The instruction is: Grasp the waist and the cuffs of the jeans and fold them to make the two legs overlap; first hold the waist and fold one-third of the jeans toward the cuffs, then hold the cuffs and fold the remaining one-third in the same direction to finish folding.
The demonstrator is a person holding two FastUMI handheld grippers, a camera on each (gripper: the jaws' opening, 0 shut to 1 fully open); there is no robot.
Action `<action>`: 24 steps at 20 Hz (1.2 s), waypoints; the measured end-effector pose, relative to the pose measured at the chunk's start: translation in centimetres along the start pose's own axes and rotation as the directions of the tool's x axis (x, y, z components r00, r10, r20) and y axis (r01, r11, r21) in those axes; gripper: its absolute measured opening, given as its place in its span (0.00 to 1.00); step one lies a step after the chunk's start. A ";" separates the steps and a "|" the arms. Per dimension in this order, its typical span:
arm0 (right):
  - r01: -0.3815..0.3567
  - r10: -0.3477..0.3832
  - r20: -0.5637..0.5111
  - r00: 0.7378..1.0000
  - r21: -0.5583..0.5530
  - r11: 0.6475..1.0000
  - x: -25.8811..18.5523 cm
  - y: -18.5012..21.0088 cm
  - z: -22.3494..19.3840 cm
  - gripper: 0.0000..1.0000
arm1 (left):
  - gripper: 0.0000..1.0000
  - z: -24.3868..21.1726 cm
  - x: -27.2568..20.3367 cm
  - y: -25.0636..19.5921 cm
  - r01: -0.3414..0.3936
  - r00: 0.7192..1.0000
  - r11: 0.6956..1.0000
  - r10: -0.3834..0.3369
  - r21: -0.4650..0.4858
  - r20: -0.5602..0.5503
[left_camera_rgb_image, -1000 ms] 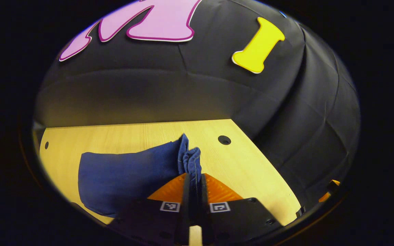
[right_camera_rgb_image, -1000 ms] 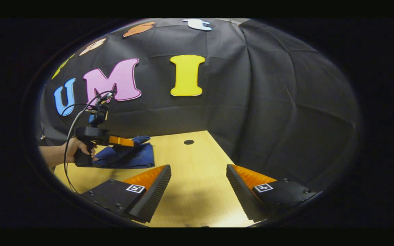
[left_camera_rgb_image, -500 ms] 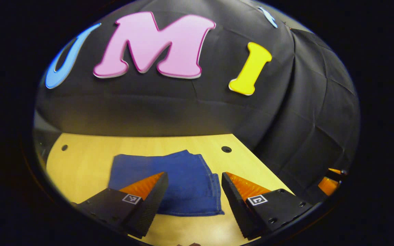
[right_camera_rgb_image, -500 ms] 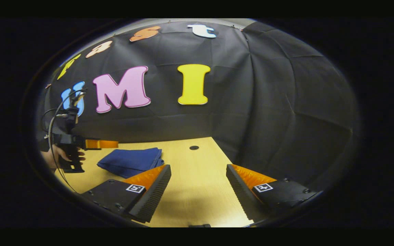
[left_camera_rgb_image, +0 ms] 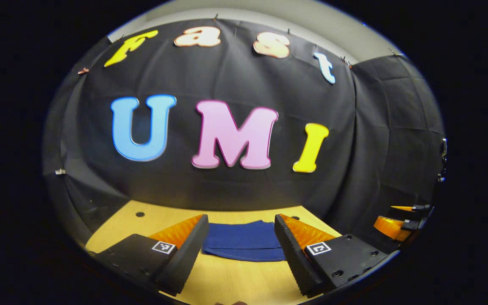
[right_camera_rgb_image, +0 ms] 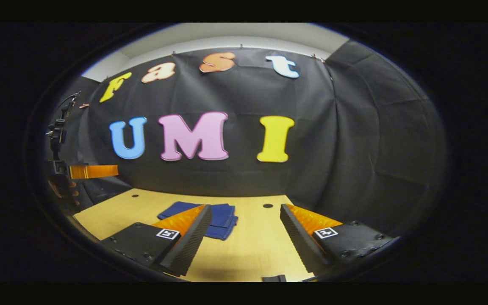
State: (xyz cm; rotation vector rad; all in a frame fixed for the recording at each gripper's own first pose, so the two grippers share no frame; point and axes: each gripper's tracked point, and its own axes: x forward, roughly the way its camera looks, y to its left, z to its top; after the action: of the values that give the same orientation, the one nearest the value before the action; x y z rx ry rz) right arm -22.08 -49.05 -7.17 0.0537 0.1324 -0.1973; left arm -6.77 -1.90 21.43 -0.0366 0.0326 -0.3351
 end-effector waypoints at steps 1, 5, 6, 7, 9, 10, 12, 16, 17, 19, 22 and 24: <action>-0.014 0.014 0.022 1.000 -0.010 1.000 -1.1 1.1 1.1 0.99 | 0.96 1.1 -1.9 0.3 -0.001 1.000 1.000 0.001 0.013 0.028; -0.068 0.074 0.110 0.991 -0.058 0.996 -5.0 6.1 4.6 0.94 | 0.96 3.5 -8.5 1.8 -0.037 0.993 0.999 0.036 0.006 0.117; -0.080 0.088 0.126 0.988 -0.065 0.995 -5.9 7.0 4.9 0.94 | 0.96 3.4 -9.8 2.3 -0.045 0.991 0.999 0.046 -0.010 0.128; -0.091 0.100 0.137 0.985 -0.068 0.993 -6.7 8.1 5.1 0.98 | 0.96 3.4 -11.3 2.7 -0.054 0.989 0.998 0.056 -0.018 0.139; -0.112 0.122 0.143 0.982 -0.072 0.991 -8.4 10.2 4.9 0.95 | 0.96 2.5 -14.0 3.4 -0.071 0.988 0.997 0.072 -0.013 0.134; -0.124 0.133 0.144 0.981 -0.070 0.990 -9.0 11.0 4.9 0.95 | 0.96 1.8 -15.0 3.9 -0.080 0.989 0.997 0.081 -0.010 0.123; -0.140 0.147 0.135 0.980 -0.066 0.988 -9.9 12.1 4.5 0.96 | 0.96 0.7 -17.0 4.6 -0.100 0.990 0.995 0.101 -0.008 0.099; -0.148 0.154 0.113 0.982 -0.063 0.987 -10.7 13.2 3.9 0.96 | 0.96 0.5 -18.9 5.6 -0.122 0.989 0.993 0.121 0.001 0.086; -0.152 0.157 0.110 0.981 -0.057 0.987 -10.6 13.5 3.8 0.95 | 0.96 0.6 -19.1 5.7 -0.123 0.988 0.992 0.123 0.001 0.091; -0.156 0.161 0.105 0.981 -0.049 0.987 -10.6 14.0 3.9 0.95 | 0.96 0.6 -19.3 6.1 -0.134 0.987 0.991 0.133 0.004 0.090; -0.148 0.152 0.110 0.982 -0.048 0.988 -11.0 13.8 4.2 0.97 | 0.96 0.3 -19.8 5.8 -0.126 0.988 0.992 0.125 0.001 0.085; -0.150 0.155 0.101 0.983 -0.052 0.987 -11.2 13.9 3.8 0.97 | 0.96 -0.2 -19.8 5.5 -0.121 0.990 0.993 0.120 0.006 0.076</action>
State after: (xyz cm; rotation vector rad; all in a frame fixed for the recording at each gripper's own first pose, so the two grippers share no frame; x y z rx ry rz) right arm -29.75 -33.53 -1.34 0.0089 0.0274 -0.0439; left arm -23.65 9.83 21.56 -0.0367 -0.0418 -0.2125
